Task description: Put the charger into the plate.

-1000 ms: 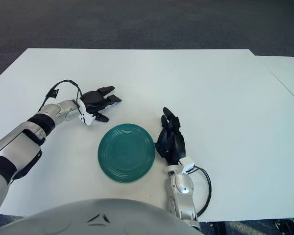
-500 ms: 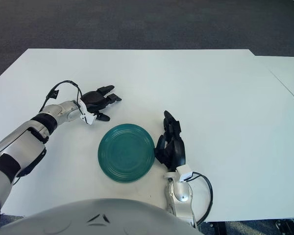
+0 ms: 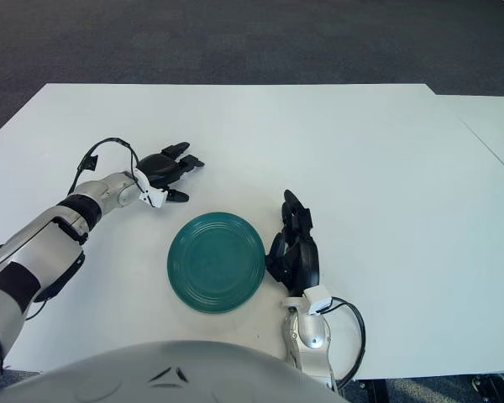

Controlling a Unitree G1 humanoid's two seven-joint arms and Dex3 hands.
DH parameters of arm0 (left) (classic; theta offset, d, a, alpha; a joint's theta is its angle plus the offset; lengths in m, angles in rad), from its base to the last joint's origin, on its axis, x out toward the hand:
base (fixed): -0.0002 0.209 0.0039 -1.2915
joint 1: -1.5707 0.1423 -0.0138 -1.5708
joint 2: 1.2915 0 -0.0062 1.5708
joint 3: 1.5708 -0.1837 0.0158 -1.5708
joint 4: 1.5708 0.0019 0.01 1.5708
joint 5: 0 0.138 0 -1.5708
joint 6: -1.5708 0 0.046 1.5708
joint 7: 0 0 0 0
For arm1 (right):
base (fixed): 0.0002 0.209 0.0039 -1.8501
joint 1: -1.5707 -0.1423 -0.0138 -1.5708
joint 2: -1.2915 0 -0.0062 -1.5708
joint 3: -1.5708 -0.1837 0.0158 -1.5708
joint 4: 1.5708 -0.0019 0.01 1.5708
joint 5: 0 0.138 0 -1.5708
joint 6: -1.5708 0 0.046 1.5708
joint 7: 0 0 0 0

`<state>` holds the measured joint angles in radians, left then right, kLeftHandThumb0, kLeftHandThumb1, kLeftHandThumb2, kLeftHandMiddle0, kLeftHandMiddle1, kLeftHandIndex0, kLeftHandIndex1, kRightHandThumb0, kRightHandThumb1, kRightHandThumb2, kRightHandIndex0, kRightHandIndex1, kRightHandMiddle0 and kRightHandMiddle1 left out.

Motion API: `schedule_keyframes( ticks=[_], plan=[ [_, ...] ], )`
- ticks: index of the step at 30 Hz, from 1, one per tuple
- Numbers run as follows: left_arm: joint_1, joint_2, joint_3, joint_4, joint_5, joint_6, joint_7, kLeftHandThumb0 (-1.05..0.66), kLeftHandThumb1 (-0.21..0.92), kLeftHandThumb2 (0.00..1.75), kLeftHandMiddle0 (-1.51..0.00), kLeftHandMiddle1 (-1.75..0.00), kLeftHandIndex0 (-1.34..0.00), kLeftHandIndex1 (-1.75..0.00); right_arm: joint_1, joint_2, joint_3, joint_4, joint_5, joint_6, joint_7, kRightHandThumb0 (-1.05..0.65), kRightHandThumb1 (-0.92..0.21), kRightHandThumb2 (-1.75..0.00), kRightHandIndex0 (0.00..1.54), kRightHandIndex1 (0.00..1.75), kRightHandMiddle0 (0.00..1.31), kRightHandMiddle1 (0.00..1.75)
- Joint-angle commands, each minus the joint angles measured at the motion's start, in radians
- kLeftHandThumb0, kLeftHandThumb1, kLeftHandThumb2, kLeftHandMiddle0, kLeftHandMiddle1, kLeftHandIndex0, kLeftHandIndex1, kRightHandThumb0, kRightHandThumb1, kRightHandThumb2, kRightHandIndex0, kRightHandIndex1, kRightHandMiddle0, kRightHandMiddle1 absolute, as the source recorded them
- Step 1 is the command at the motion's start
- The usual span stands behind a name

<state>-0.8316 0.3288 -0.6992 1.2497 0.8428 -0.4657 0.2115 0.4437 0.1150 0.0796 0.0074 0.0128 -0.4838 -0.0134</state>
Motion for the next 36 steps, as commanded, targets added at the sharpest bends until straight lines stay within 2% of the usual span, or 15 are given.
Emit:
schedule_keyframes(
  ticks=[1, 2, 3, 4, 5, 6, 7, 9, 12, 14, 18, 24, 36],
  plan=[
    [0.045, -0.003, 0.003, 0.035, -0.010, 0.022, -0.051, -1.04, 0.92, 0.57, -0.21, -0.07, -0.11, -0.77, 0.015, -0.007, -0.018, 0.061, 0.007, 0.035, -0.006, -1.04, -0.92, -0.84, 0.15, 0.00, 0.00, 0.42],
    [0.045, -0.004, 0.016, 0.022, -0.028, 0.028, -0.075, -1.04, 0.92, 0.58, -0.22, -0.07, -0.12, -0.78, 0.012, -0.009, -0.019, 0.061, 0.015, 0.041, -0.001, -1.03, -0.92, -0.85, 0.15, 0.00, 0.00, 0.42],
    [0.045, -0.004, 0.026, 0.011, -0.042, 0.032, -0.092, -1.03, 0.92, 0.57, -0.22, -0.23, -0.13, -0.87, 0.010, -0.011, -0.020, 0.061, 0.021, 0.045, 0.003, -1.03, -0.92, -0.85, 0.15, 0.00, 0.00, 0.42],
    [0.077, 0.022, 0.049, -0.111, -0.077, 0.049, -0.167, -1.02, 0.92, 0.55, -0.17, -0.56, -0.13, -1.05, 0.009, -0.013, -0.020, 0.059, 0.028, 0.052, 0.008, -1.03, -0.92, -0.85, 0.15, 0.00, 0.00, 0.42],
    [0.101, 0.040, 0.065, -0.201, -0.102, 0.064, -0.223, -0.98, 0.92, 0.51, -0.16, -0.97, -0.12, -1.22, 0.007, -0.014, -0.021, 0.059, 0.034, 0.058, 0.011, -1.03, -0.92, -0.85, 0.14, 0.00, 0.00, 0.41],
    [0.093, 0.030, 0.070, -0.169, -0.108, 0.073, -0.231, -0.96, 0.92, 0.50, -0.15, -1.12, -0.12, -1.28, 0.006, -0.015, -0.022, 0.058, 0.039, 0.064, 0.014, -1.03, -0.92, -0.85, 0.14, 0.00, 0.00, 0.41],
    [0.078, -0.014, 0.060, -0.086, -0.093, 0.112, -0.209, -0.92, 0.92, 0.44, -0.23, -1.35, -0.11, -1.42, 0.006, -0.017, -0.023, 0.059, 0.042, 0.066, 0.016, -1.03, -0.92, -0.84, 0.14, 0.00, 0.00, 0.40],
    [0.056, -0.072, 0.043, 0.031, -0.071, 0.158, -0.172, -0.81, 0.92, 0.29, -0.40, -1.58, -0.15, -1.61, 0.006, -0.017, -0.024, 0.061, 0.045, 0.067, 0.019, -1.03, -0.92, -0.85, 0.13, 0.00, 0.00, 0.37],
    [0.046, -0.066, 0.054, 0.023, -0.086, 0.164, -0.200, -0.70, 0.92, 0.20, -0.49, -1.68, -0.20, -1.69, -0.001, -0.020, -0.028, 0.068, 0.042, 0.064, 0.020, -1.03, -0.92, -0.85, 0.12, 0.00, 0.00, 0.35],
    [0.046, -0.065, 0.066, 0.030, -0.099, 0.165, -0.200, -0.52, 0.74, 0.63, -0.56, -1.72, -0.32, -1.72, -0.004, -0.020, -0.030, 0.073, 0.036, 0.057, 0.017, -1.03, -0.92, -0.85, 0.12, 0.00, 0.00, 0.35],
    [0.064, -0.070, 0.075, 0.050, -0.106, 0.159, -0.136, -0.42, 0.63, 0.88, -0.72, -1.74, -0.38, -1.74, -0.011, -0.019, -0.034, 0.084, 0.029, 0.038, 0.012, -1.03, -0.92, -0.86, 0.13, 0.00, 0.00, 0.38],
    [0.087, -0.077, 0.088, 0.036, -0.121, 0.134, -0.051, -0.40, 0.57, 0.99, -0.93, -1.75, -0.42, -1.75, -0.010, -0.020, -0.035, 0.083, 0.045, 0.038, 0.021, -1.03, -0.92, -0.86, 0.14, 0.01, 0.00, 0.45],
    [0.115, -0.105, 0.136, 0.027, -0.180, 0.150, -0.030, -0.40, 0.54, 1.03, -1.04, -1.75, -0.44, -1.75, -0.018, -0.033, -0.040, 0.076, 0.070, 0.070, 0.050, -1.02, -0.92, -0.89, 0.14, 0.00, 0.00, 0.46]
  ],
)
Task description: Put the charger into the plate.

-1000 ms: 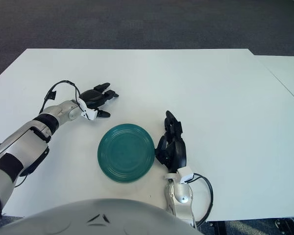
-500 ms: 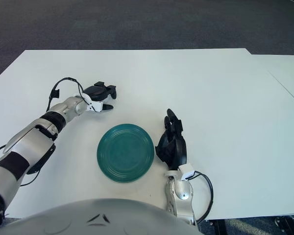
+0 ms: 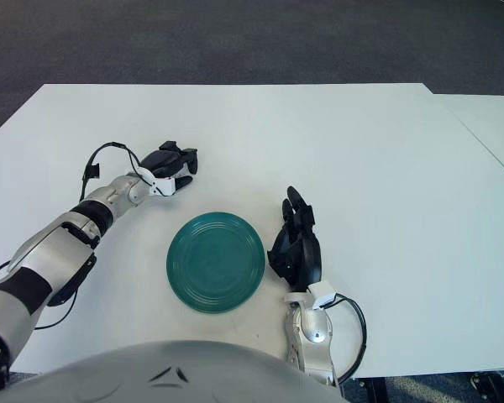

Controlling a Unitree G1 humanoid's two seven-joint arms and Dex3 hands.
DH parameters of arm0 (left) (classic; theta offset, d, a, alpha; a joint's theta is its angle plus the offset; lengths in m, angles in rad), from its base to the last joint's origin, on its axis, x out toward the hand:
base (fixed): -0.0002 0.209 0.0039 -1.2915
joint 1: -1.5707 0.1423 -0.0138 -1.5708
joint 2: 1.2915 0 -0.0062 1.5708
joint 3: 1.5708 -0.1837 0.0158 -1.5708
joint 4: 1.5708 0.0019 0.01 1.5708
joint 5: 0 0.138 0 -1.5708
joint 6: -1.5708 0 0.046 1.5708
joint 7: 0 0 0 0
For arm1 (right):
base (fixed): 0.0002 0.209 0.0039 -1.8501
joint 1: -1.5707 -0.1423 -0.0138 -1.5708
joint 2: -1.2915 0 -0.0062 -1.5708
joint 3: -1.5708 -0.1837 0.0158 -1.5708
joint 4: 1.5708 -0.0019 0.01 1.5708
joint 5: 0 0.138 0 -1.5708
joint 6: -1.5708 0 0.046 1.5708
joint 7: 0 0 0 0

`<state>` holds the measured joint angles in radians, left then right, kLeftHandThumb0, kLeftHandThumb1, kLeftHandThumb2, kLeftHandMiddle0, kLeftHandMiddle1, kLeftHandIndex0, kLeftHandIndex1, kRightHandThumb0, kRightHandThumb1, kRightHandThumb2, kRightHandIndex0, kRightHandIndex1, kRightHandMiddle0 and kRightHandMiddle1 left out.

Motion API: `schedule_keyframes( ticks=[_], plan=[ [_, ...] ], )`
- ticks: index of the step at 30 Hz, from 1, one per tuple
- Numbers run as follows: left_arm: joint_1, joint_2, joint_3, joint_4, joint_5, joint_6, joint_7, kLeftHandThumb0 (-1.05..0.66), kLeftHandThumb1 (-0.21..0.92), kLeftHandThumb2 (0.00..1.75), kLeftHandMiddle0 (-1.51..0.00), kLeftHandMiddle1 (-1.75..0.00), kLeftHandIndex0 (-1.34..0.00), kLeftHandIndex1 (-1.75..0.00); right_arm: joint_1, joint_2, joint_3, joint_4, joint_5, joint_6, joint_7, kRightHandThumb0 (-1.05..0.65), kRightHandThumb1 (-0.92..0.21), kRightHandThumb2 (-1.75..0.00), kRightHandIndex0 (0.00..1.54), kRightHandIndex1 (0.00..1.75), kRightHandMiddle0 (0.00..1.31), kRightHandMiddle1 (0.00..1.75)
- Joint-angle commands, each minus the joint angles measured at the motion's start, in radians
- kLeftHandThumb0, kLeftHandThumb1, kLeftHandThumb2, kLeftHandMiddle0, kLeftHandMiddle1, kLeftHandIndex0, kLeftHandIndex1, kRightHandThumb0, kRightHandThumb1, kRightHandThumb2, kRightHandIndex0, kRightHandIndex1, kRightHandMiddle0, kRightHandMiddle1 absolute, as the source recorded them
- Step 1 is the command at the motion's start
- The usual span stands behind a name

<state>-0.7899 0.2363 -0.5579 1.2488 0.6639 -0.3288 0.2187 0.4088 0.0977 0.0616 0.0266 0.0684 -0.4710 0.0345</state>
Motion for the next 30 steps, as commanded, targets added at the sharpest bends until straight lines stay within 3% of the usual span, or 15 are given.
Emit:
schedule_keyframes(
  ticks=[1, 30],
  plan=[
    [0.075, -0.013, -0.002, 0.026, -0.004, 0.013, -0.035, -0.40, 0.54, 1.03, -1.04, -1.75, -0.44, -1.75, 0.016, -0.017, -0.023, 0.057, 0.013, 0.061, 0.002, -1.02, -0.92, -0.89, 0.14, 0.00, 0.00, 0.46],
    [0.078, -0.004, -0.023, 0.021, 0.010, 0.017, 0.061, -0.40, 0.55, 1.02, -1.04, -1.75, -0.43, -1.75, -0.036, -0.017, -0.062, 0.118, 0.043, 0.054, 0.032, -0.97, -0.92, -0.86, 0.16, 0.00, 0.00, 0.53]
  ],
)
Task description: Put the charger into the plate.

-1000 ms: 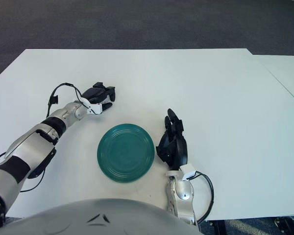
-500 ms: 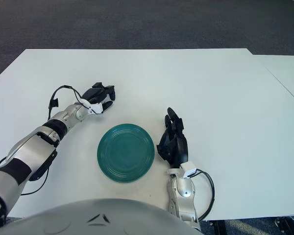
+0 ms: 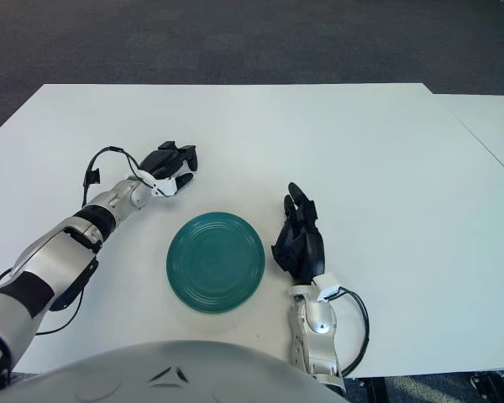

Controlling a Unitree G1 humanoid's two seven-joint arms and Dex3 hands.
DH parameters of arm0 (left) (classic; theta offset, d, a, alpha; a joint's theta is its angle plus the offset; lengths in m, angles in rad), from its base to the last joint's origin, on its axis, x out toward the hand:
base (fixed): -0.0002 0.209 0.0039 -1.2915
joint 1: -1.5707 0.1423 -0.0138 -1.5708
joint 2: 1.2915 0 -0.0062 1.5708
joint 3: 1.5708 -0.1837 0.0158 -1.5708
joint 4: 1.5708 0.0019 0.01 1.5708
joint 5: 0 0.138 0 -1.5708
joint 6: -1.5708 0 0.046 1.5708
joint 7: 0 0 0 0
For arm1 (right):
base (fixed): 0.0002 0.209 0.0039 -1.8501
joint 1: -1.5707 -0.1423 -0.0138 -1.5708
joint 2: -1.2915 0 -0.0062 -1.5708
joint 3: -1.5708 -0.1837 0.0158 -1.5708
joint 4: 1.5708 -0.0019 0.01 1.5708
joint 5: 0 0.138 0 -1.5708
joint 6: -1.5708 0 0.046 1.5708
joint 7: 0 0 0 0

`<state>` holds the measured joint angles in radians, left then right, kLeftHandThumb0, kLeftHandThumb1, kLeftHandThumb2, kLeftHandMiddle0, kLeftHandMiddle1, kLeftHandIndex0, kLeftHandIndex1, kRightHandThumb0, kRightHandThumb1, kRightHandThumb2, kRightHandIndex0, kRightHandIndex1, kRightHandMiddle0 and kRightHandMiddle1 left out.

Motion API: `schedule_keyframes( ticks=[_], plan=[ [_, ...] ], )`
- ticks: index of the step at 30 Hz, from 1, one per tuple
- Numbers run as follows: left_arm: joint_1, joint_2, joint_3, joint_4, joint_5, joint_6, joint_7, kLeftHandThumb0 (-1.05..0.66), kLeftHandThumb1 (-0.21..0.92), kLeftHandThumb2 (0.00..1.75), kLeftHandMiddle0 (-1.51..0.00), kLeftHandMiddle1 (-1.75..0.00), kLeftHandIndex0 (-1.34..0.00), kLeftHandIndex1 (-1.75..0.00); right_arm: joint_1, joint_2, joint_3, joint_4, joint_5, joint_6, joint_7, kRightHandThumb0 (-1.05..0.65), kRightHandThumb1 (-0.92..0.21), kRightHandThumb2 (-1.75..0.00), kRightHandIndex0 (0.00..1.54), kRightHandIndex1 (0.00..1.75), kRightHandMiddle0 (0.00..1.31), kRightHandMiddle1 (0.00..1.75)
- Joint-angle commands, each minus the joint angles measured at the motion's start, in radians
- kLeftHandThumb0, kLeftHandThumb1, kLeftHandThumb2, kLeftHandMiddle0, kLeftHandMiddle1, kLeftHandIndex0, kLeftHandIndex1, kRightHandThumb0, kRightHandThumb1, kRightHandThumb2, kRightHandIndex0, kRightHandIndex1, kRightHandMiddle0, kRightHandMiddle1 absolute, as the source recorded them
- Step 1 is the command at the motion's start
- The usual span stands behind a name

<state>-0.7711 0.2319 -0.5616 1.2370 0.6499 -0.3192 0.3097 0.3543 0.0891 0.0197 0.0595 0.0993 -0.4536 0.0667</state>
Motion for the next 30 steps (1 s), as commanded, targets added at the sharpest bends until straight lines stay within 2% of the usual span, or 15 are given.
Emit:
schedule_keyframes(
  ticks=[1, 5, 13, 21, 30],
  plan=[
    [0.060, 0.002, -0.020, 0.032, 0.023, 0.005, -0.031, -0.40, 0.55, 1.02, -1.04, -1.75, -0.43, -1.75, 0.019, -0.010, -0.020, 0.084, 0.013, 0.042, 0.002, -0.97, -0.92, -0.86, 0.16, 0.00, 0.00, 0.53],
    [0.063, 0.006, -0.010, 0.027, 0.007, -0.006, -0.050, -0.40, 0.55, 1.01, -1.04, -1.75, -0.43, -1.75, 0.022, -0.010, -0.021, 0.076, 0.021, 0.059, 0.009, -0.98, -0.92, -0.87, 0.16, 0.00, 0.00, 0.52],
    [0.059, 0.007, 0.005, 0.024, -0.010, -0.016, -0.071, -0.40, 0.56, 1.01, -1.03, -1.75, -0.42, -1.75, 0.007, 0.004, -0.032, 0.096, 0.020, 0.034, 0.003, -0.98, -0.92, -0.87, 0.15, 0.00, 0.00, 0.50],
    [0.056, 0.013, 0.024, 0.014, -0.023, -0.025, -0.082, -0.40, 0.56, 1.00, -1.02, -1.75, -0.42, -1.75, 0.012, 0.001, -0.028, 0.085, 0.019, 0.057, 0.012, -0.98, -0.92, -0.88, 0.14, 0.00, 0.00, 0.49],
    [0.024, 0.042, 0.036, -0.026, -0.024, -0.056, -0.095, -0.40, 0.57, 0.99, -1.02, -1.75, -0.41, -1.75, -0.004, 0.009, -0.034, 0.132, -0.016, -0.026, -0.007, -0.98, -0.92, -0.88, 0.16, 0.01, 0.01, 0.52]
  ],
)
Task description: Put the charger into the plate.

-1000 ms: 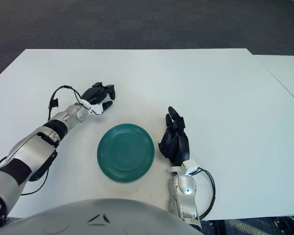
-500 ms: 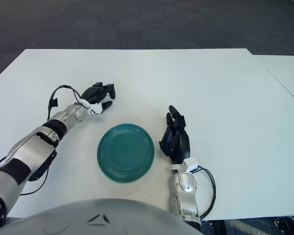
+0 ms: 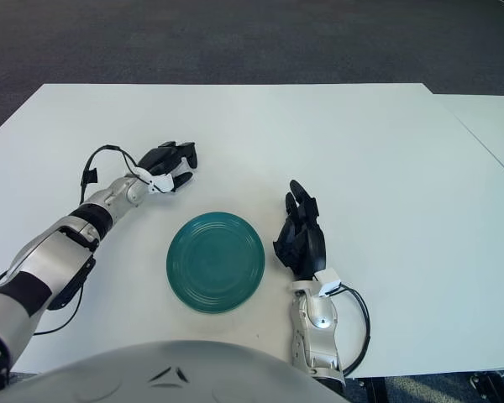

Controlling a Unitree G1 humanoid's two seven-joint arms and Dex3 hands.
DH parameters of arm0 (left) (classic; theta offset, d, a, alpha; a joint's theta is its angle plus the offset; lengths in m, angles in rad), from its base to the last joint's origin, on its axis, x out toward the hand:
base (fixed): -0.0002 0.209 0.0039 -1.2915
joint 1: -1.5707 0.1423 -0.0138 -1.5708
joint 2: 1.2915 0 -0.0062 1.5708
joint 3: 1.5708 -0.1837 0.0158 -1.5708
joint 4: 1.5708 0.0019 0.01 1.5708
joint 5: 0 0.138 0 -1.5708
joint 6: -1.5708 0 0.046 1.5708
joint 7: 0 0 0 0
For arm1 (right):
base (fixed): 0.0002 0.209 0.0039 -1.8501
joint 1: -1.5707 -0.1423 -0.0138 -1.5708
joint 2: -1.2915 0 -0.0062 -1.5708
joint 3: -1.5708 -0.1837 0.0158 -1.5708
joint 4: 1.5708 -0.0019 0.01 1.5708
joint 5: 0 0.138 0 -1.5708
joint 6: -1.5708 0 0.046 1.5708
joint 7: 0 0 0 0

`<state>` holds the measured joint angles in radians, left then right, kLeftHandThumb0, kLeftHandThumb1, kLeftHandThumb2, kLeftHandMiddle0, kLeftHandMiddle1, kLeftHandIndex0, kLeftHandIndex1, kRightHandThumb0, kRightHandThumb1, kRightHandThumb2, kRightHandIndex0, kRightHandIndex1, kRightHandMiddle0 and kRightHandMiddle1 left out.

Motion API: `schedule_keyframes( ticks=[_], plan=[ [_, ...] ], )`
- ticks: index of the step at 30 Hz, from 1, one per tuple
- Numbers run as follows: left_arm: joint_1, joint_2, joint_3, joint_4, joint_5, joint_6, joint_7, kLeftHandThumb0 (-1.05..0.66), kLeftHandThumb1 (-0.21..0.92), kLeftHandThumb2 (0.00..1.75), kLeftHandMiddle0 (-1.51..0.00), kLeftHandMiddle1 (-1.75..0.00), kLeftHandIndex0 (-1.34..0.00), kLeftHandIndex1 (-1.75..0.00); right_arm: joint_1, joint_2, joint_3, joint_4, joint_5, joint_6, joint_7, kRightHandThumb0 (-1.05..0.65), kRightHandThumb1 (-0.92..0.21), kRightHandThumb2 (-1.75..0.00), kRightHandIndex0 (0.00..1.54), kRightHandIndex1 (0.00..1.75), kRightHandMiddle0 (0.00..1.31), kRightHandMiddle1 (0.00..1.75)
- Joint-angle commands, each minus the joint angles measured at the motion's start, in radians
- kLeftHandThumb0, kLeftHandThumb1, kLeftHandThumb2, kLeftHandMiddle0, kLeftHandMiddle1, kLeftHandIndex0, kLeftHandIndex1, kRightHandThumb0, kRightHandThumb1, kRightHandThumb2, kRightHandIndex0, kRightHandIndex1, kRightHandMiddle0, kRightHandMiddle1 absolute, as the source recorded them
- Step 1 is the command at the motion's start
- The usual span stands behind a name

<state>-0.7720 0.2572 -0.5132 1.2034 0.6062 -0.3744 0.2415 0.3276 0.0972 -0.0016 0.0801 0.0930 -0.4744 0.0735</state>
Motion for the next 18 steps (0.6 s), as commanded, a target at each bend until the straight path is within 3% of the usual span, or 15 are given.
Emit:
schedule_keyframes(
  ticks=[1, 10, 18],
  plan=[
    [0.020, 0.020, -0.016, 0.002, 0.024, -0.005, -0.022, -0.40, 0.57, 0.99, -1.02, -1.75, -0.41, -1.75, 0.020, 0.001, -0.014, 0.116, -0.016, -0.014, -0.018, -0.98, -0.92, -0.88, 0.16, 0.01, 0.01, 0.52],
    [0.000, 0.037, -0.019, -0.059, 0.044, -0.034, -0.019, -0.39, 0.57, 0.98, -1.00, -1.75, -0.41, -1.75, 0.008, -0.001, -0.014, 0.139, -0.040, -0.038, -0.031, -1.00, -0.92, -0.88, 0.19, 0.01, 0.00, 0.55],
    [0.010, 0.044, -0.020, -0.145, 0.052, -0.040, -0.050, -0.39, 0.58, 0.97, -0.99, -1.75, -0.40, -1.75, 0.005, -0.007, -0.014, 0.135, -0.034, -0.007, -0.027, -1.01, -0.92, -0.89, 0.19, 0.01, 0.00, 0.54]
  ],
)
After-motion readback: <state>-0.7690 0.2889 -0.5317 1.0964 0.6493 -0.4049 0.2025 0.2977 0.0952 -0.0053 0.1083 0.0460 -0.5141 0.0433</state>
